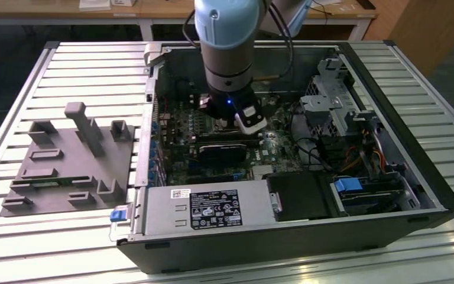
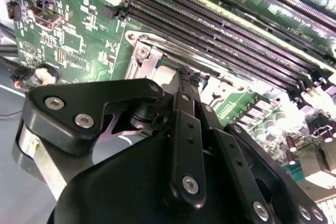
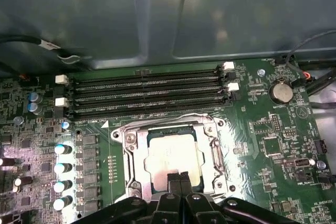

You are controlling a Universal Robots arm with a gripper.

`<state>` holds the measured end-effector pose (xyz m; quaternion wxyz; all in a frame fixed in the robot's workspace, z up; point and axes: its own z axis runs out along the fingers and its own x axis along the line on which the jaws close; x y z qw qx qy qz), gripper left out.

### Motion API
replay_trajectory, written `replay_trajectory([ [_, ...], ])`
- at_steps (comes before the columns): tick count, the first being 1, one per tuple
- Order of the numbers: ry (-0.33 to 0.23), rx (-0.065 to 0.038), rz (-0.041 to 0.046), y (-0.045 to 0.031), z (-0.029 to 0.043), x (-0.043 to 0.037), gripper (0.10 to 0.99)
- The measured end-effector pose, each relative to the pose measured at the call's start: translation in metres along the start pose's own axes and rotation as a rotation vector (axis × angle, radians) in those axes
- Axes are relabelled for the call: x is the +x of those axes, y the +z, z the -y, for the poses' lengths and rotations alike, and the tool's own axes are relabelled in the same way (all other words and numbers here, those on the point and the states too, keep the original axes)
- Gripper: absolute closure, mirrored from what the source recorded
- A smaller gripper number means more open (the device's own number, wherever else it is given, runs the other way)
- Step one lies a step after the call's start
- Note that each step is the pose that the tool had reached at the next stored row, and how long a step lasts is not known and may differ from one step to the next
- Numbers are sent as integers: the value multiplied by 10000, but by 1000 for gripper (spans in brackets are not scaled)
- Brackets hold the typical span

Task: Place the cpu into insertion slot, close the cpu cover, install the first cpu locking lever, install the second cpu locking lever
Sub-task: 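Install the second cpu locking lever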

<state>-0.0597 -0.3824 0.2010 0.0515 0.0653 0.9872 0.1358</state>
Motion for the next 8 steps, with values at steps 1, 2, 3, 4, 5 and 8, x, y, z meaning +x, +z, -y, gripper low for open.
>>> replay_trajectory([
  [1, -9, 73, 8, 4, -14, 1, 984],
  [2, -18, 151, 16, 7, -27, 3, 984],
  [3, -28, 225, 25, 11, -40, 4, 984],
  [4, -35, 289, 33, 14, -53, 5, 984],
  [5, -42, 341, 39, 18, -65, 7, 984],
  [8, -57, 472, 54, 31, -116, 13, 984],
])
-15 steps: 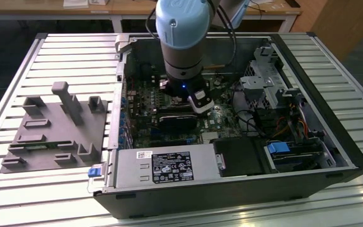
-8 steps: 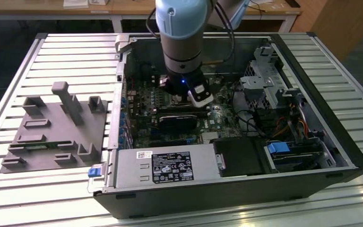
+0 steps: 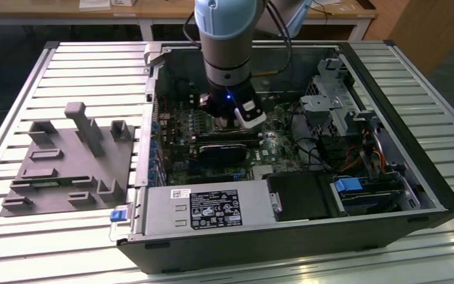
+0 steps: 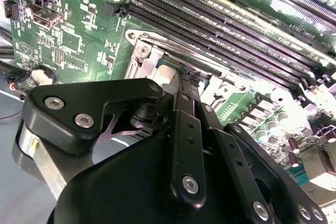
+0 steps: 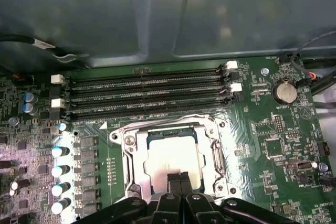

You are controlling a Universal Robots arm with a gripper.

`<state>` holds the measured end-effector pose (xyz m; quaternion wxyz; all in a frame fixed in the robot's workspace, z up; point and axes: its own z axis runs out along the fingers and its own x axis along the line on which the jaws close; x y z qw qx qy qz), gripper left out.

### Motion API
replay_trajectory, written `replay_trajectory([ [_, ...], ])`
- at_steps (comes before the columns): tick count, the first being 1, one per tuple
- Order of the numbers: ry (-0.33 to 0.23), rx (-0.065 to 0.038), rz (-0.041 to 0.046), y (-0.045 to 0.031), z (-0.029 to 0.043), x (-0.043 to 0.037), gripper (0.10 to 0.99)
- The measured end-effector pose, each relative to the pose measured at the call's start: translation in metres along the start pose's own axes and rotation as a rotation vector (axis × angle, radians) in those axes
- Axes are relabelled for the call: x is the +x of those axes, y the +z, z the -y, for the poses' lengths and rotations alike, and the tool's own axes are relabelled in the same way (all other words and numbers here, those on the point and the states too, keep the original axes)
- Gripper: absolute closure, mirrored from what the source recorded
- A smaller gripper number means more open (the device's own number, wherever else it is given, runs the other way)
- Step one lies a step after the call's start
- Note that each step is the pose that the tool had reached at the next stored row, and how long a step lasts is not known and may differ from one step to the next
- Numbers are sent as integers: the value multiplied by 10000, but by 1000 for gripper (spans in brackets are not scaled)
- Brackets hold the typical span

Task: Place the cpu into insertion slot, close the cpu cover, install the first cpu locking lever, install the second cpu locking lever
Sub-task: 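Install the second cpu locking lever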

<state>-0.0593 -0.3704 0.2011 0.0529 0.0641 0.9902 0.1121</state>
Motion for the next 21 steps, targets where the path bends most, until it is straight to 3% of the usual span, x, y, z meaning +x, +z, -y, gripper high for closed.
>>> replay_trajectory([
  [12, -70, 569, 67, 45, -198, 26, 984],
  [18, -119, 978, 115, 61, -282, 37, 984],
  [21, -130, 1069, 124, 25, -297, 35, 984],
])
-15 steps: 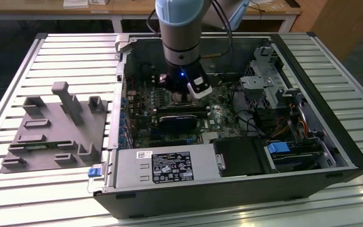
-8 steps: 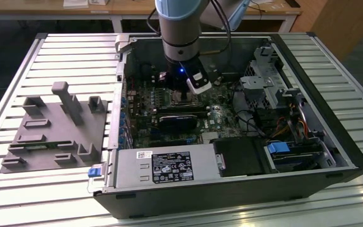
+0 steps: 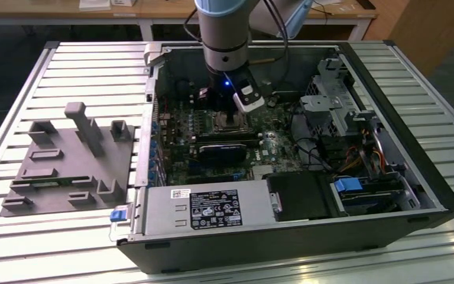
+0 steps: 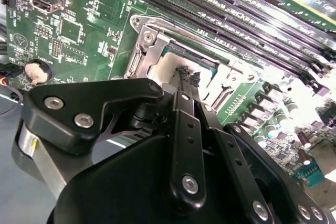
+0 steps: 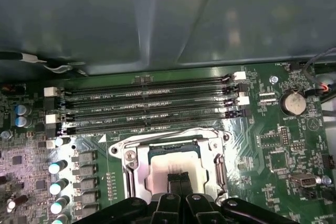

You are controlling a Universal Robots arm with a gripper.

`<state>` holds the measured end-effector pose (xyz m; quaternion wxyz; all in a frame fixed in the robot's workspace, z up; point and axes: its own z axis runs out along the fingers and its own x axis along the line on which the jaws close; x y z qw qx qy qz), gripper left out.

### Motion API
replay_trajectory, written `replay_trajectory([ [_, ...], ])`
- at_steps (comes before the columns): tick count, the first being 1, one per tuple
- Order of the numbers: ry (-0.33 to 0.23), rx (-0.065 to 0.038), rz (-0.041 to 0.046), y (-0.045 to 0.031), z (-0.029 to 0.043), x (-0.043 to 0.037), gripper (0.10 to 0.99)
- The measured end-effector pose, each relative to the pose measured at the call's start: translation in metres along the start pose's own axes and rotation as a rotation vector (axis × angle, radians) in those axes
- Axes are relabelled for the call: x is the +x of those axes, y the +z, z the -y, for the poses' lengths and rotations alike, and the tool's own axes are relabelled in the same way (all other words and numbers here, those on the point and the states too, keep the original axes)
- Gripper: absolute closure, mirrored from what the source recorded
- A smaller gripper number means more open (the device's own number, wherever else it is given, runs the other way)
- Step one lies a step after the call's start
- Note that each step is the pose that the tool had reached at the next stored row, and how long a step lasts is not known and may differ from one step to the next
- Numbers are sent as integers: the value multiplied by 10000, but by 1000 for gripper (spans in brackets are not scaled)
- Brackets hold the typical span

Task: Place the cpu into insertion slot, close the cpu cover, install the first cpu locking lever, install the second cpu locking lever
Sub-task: 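Install the second cpu locking lever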

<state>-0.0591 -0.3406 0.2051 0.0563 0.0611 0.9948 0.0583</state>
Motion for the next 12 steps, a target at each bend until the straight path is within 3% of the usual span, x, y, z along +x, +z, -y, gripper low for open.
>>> replay_trajectory([
  [8, -9, 71, 12, -145, -43, -13, 984],
  [12, -10, 82, 14, -161, -48, -14, 984],
])
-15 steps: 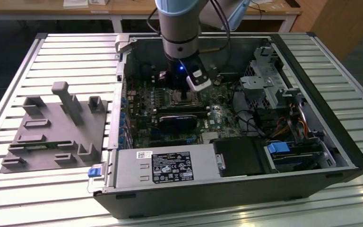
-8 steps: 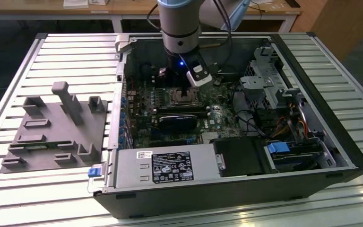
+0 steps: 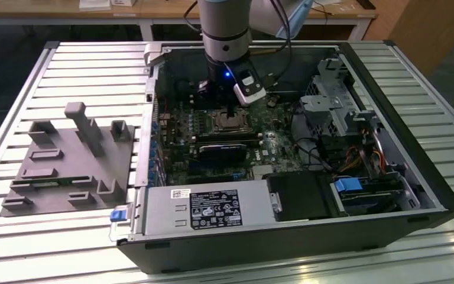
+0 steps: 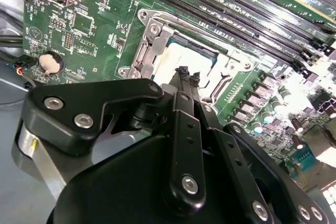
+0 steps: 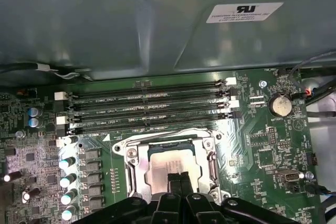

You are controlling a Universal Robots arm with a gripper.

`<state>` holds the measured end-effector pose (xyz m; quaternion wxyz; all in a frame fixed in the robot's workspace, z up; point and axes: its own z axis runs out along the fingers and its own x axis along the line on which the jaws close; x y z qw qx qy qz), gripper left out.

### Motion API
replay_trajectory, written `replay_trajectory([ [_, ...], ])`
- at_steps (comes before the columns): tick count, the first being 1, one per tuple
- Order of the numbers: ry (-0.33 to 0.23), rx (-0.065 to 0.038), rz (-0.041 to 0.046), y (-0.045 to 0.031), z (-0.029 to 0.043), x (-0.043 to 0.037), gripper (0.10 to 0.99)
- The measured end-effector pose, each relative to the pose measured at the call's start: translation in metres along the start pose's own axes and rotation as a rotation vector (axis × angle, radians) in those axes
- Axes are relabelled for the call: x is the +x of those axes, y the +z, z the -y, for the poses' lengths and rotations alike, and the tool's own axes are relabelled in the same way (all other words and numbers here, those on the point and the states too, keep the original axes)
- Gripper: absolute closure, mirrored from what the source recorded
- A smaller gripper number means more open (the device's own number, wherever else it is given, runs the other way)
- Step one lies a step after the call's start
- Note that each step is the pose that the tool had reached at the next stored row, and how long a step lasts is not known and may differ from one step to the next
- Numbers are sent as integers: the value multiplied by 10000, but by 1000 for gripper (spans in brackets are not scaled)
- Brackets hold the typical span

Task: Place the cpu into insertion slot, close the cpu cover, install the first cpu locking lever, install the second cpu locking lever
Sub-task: 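Install the second cpu locking lever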

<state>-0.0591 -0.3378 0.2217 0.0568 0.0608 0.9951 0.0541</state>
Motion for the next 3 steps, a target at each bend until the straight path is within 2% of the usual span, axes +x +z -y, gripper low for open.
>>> replay_trajectory([
  [3, 0, 1, 0, 0, 0, 0, 984],
])
